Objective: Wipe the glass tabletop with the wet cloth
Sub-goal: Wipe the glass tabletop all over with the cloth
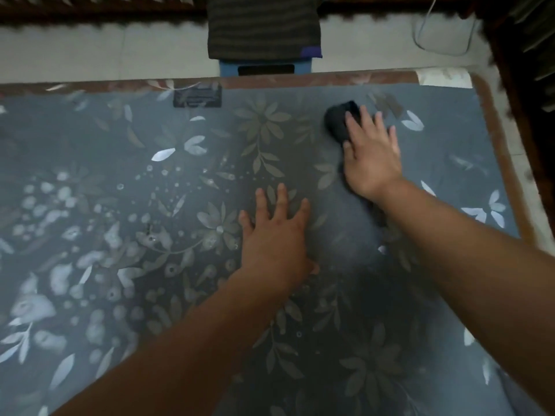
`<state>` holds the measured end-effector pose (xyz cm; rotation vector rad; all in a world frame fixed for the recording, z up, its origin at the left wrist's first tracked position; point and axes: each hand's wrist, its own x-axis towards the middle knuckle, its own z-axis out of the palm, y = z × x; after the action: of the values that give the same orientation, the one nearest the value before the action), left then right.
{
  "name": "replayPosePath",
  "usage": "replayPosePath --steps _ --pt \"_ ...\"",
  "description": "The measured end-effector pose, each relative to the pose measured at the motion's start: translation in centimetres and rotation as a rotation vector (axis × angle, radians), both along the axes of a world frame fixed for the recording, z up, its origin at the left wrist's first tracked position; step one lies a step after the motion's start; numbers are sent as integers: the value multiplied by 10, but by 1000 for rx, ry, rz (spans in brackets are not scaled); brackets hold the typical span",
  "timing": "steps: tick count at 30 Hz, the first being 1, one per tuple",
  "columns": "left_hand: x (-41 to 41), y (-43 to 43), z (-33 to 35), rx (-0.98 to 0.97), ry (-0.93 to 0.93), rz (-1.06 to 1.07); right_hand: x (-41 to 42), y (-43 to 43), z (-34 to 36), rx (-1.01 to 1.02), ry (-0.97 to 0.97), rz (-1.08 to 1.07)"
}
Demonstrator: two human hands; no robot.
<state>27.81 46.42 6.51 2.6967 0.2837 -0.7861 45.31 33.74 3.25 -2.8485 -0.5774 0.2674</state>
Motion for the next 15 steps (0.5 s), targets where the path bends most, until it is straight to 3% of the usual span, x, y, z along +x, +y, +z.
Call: replayPosePath --steps 1,3,6,12,15 --pt "-1 1 -1 2 -4 1 4 13 -1 -17 -5 17" --pt "-1 2 0 -1 -1 1 -20 14 -5 -15 -50 247" --pt "-2 0 3 14 -5 -16 -60 -26 -2 27 -27 505" --pt "-2 2 -5 8 -24 -10 48 35 -4 23 -50 90" --pt "-3 3 -8 10 -16 -8 32 45 -7 34 -59 246"
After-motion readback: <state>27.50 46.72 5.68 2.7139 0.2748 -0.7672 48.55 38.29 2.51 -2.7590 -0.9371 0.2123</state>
